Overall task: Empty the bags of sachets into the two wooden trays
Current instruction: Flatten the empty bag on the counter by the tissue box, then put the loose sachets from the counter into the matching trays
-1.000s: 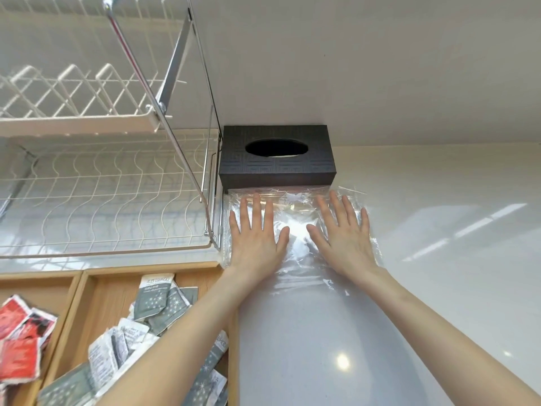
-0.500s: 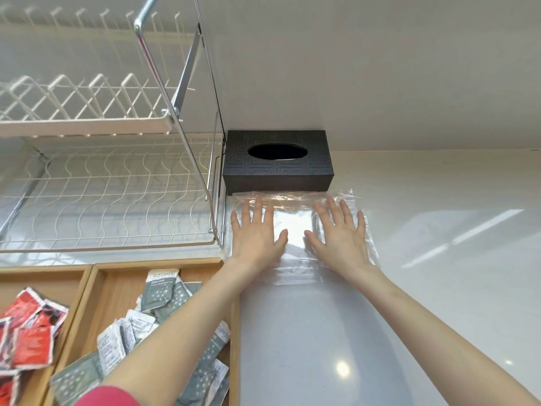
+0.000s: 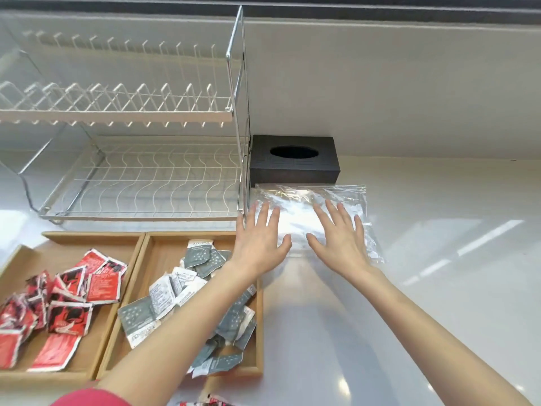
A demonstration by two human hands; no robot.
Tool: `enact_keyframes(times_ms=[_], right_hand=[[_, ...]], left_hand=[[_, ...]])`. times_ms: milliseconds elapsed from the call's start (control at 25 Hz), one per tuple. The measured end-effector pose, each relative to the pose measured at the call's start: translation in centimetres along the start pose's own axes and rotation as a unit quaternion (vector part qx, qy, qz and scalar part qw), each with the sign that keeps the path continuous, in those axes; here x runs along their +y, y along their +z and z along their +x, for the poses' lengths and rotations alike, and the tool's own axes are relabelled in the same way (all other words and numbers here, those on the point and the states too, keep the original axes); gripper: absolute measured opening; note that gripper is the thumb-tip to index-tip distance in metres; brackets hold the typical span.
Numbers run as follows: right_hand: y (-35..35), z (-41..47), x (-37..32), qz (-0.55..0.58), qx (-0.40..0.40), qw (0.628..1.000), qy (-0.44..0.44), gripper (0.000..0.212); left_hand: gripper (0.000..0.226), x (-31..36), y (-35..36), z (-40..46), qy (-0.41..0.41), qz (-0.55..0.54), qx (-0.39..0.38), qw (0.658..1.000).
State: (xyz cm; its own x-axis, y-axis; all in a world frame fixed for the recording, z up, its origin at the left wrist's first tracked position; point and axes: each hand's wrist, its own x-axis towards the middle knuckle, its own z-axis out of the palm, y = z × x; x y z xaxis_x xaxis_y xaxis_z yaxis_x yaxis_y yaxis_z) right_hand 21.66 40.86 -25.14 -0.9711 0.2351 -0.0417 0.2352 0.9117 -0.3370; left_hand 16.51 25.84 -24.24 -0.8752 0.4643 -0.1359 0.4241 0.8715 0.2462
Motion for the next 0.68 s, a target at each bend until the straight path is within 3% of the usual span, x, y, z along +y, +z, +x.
enact_keyframes(times_ms=[440,560,680], right_hand=[[1.6,-12.8,-7.8,0.089,-0.003,0.995,-0.054,0.055],[2.6,-15.7,-9.3,0.137,0.021,0.987,-0.078,0.051],[3.6,-18.5,-10.3,0.174,0.036,0.980,-0.089,0.040]], left_hand=[[0.062,-4.3,-2.2,-14.8,-0.020,-0.071,0.062,0.995],[0.067,-6.0,-1.1,-18.9,0.001,-0.067,0.115,0.991],[0.048,-7.7,0.5,-22.2,0.034,-0.099,0.166,0.981]])
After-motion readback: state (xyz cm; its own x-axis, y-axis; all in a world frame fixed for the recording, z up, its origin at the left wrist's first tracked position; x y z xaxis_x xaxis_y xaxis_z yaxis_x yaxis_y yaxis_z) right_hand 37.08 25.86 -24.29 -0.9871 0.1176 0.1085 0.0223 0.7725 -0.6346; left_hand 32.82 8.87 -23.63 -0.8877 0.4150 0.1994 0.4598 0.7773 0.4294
